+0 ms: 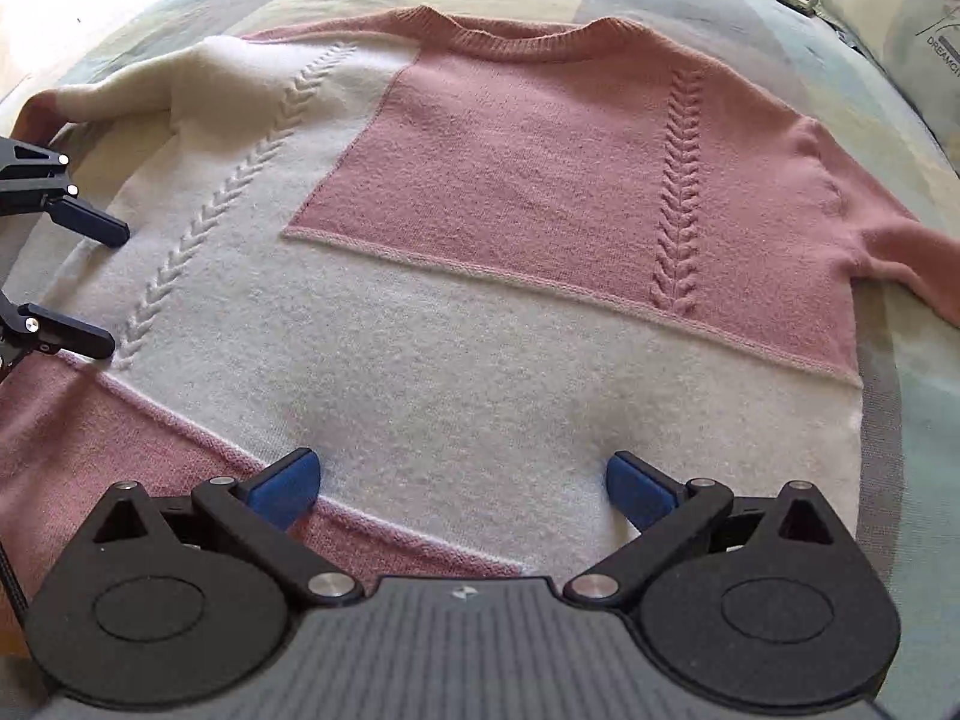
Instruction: Fold clothes
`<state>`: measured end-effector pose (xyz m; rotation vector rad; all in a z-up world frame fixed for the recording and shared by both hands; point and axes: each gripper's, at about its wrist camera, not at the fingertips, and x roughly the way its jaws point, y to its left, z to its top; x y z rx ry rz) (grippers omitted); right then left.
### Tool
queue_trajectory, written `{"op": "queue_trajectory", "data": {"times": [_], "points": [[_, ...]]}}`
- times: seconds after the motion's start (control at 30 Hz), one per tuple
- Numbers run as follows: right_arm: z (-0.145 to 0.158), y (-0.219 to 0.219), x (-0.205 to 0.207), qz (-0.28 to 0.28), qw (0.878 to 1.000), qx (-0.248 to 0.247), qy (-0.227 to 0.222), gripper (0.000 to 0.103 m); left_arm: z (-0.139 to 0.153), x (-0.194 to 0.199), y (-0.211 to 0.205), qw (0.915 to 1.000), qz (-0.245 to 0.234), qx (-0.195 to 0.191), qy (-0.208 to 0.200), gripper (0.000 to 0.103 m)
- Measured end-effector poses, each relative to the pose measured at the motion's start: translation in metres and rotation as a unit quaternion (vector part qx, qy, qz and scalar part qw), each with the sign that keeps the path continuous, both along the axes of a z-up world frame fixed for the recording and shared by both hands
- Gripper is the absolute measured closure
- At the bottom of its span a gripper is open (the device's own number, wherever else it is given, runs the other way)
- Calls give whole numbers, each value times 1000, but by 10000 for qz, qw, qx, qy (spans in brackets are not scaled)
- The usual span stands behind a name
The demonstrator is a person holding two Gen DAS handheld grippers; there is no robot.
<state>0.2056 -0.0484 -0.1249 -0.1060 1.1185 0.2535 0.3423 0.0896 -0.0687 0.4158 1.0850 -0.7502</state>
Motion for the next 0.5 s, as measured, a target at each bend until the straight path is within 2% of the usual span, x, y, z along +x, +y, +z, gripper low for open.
{"op": "queue_trajectory", "data": {"times": [0.07, 0.13, 0.23, 0.3, 0.37, 0.43, 0.5], "points": [[3, -1, -8, 134, 9998, -87, 118, 0, 9, 6, 0, 9999, 141, -83, -21, 30], [8, -5, -5, 122, 9996, -112, 214, 0, 16, 23, -7, 9990, 307, -175, -274, 30], [21, -17, 9, -34, 9999, -35, -92, 0, 22, 54, -22, 9961, 518, -308, -638, 30], [25, -25, 34, -75, 9993, 36, -362, 0, 25, 75, -33, 9933, 667, -399, -858, 30], [23, -30, 64, -51, 9987, 35, -512, 0, 16, 98, -43, 9908, 912, -496, -874, 30], [21, -36, 88, -57, 9977, 131, -660, 0, 3, 118, -44, 9867, 1343, -377, -834, 30], [17, -42, 106, -97, 9974, 244, -675, 0, -6, 130, -27, 9755, 2051, -295, -734, 29]]}}
